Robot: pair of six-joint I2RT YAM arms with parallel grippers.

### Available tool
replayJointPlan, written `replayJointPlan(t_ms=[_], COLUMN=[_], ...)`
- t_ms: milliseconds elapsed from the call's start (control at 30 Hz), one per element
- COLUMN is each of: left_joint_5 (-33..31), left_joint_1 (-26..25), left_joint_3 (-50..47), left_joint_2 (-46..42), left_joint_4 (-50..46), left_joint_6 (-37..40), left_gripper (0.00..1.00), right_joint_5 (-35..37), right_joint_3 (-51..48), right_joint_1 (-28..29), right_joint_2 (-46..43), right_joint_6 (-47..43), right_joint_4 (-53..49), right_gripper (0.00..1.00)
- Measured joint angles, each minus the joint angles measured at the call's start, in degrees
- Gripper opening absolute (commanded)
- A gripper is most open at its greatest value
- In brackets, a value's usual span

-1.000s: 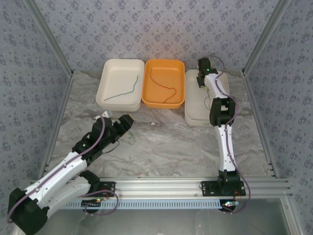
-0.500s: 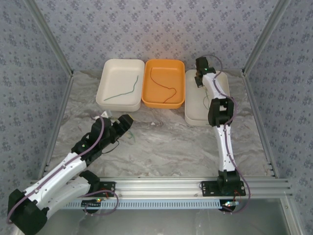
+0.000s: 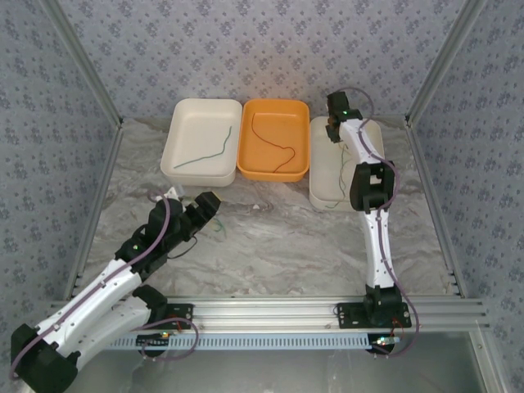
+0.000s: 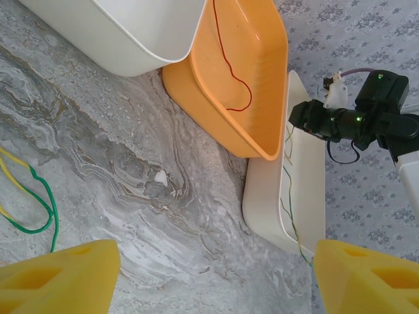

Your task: Untangle the cables

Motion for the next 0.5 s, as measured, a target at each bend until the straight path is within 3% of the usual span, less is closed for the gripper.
replayJointPlan(t_ms=[300, 500], left_joint_5=[-0.1, 0.0], left_joint_1=[0.0, 0.0], left_joint_3=[0.1, 0.3], left_joint_2=[-0.8, -0.8], left_joint_4=[-2.6, -4.4], left_joint_6=[0.4, 1.1], left_gripper=[0.79, 0.79], right_joint_5=[-6.0, -13.2], right_joint_3=[-6.7, -11.0], right_joint_1=[-1.4, -6.6], right_joint_2=[-11.3, -20.7], right_joint_6=[6.5, 14.8], right_joint_4=[0.1, 2.8], right_gripper=[0.46, 0.44])
